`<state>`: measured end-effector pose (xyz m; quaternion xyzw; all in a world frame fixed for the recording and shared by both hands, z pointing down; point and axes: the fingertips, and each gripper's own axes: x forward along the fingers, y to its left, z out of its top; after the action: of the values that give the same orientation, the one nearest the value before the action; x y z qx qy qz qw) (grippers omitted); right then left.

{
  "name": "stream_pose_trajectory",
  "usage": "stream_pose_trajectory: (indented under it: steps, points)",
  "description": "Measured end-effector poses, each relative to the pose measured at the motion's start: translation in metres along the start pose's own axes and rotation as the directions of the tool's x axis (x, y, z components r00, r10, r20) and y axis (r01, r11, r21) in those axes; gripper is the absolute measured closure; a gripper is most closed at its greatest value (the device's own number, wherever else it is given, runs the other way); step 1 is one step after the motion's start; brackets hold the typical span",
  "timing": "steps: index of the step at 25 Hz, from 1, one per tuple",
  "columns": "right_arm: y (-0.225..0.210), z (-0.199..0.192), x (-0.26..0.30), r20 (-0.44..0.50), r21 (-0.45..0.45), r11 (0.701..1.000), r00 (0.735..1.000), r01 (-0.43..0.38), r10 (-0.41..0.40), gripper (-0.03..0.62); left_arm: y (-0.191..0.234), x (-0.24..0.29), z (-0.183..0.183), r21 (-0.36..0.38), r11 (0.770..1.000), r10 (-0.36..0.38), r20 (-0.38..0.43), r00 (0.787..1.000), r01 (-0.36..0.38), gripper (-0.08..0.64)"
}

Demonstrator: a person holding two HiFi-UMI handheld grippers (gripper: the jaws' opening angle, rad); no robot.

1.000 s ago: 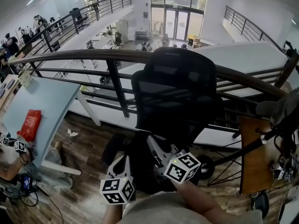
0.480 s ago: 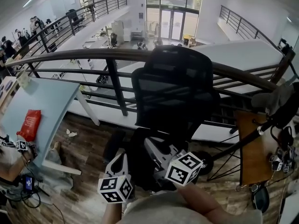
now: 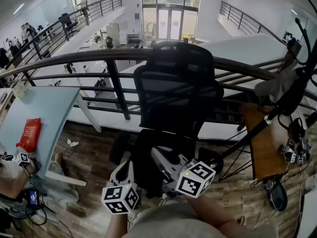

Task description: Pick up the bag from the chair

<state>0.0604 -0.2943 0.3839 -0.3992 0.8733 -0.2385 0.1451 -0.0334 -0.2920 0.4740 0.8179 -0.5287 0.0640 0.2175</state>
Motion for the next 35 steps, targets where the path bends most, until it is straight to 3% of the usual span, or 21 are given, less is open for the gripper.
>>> stream_pose_trajectory:
  steps: [16,35]
  points:
    - [0.079,-0.029,-0.034,0.008,-0.043,0.999,1.000,0.015,-0.015,0.591,0.007,-0.076,-0.012,0.017,0.997,-0.077,0.023,0.997,0.077,0.557]
    - [0.164,-0.102,-0.084,-0.022,0.039,0.999,0.999,0.034,-0.033,0.591,0.023,-0.187,-0.053,-0.022,0.997,-0.068,0.022,0.997,0.068,0.557]
